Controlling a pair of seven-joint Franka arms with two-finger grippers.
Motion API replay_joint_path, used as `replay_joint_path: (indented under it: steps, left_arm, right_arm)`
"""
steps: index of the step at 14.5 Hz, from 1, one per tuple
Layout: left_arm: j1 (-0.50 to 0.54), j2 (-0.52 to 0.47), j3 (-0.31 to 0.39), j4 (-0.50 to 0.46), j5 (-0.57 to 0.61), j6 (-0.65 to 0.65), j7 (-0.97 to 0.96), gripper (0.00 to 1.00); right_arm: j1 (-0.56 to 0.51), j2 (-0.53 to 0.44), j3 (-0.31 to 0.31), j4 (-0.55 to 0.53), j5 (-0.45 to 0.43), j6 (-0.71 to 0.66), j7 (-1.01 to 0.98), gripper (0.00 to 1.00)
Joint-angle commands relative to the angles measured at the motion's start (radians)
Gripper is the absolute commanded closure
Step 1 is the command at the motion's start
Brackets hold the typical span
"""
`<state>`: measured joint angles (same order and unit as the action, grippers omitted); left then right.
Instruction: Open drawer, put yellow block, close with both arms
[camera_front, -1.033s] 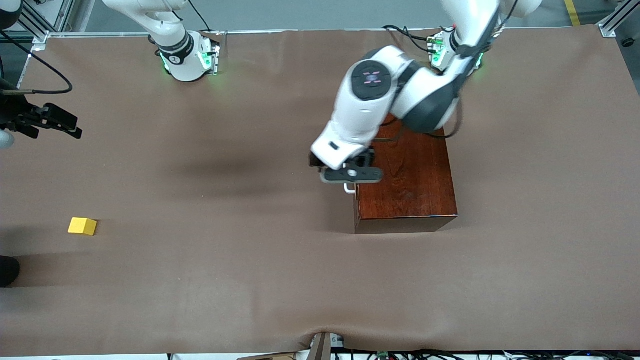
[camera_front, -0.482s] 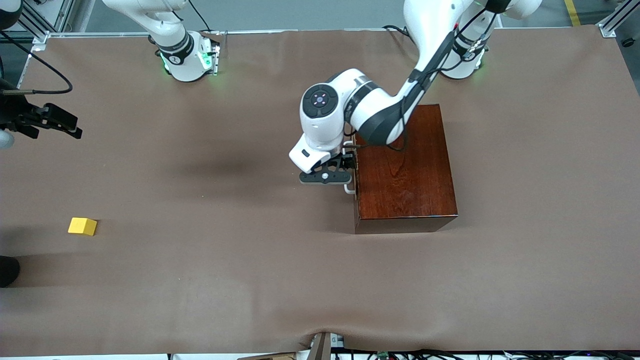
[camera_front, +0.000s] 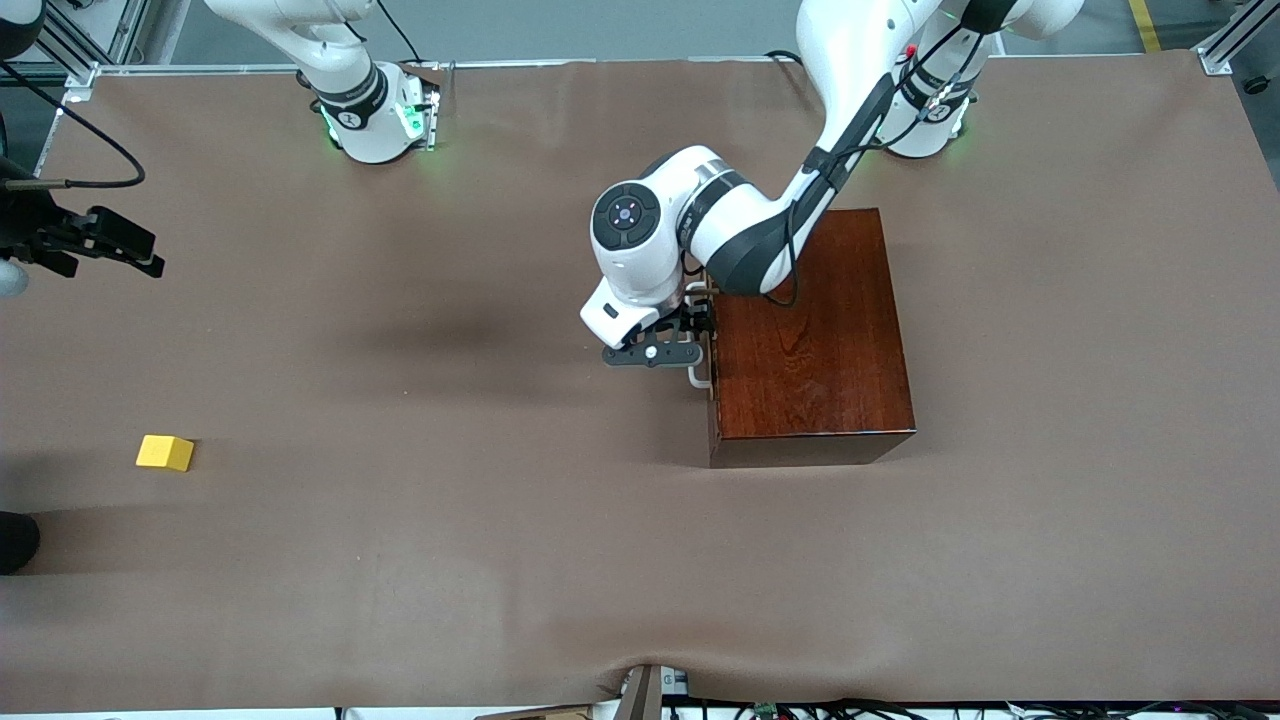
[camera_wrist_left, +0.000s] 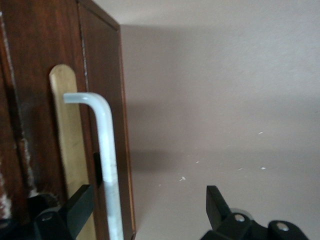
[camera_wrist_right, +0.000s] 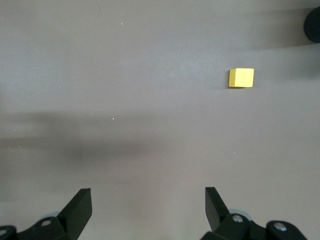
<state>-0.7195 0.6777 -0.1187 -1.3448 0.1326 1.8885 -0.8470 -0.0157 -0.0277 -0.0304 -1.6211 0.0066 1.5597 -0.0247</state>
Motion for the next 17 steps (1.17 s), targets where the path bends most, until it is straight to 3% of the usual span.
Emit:
replay_joint_path:
  steps: [1, 11, 17]
  left_arm:
    - [-0.009, 0.022, 0.004, 0.024, 0.028, -0.034, -0.038, 0.00]
    - [-0.052, 0.082, 0.002, 0.030, 0.027, -0.017, -0.147, 0.00]
    - [-0.067, 0.080, 0.001, 0.033, 0.027, 0.141, -0.184, 0.00]
  right_arm:
    - [-0.015, -0.001, 0.009, 0.007, 0.001, -0.007, -0.011, 0.00]
    - [-0.015, -0.001, 0.009, 0.007, 0.001, -0.007, -0.012, 0.00]
    - [-0.015, -0.001, 0.009, 0.007, 0.001, -0.007, -0.012, 0.00]
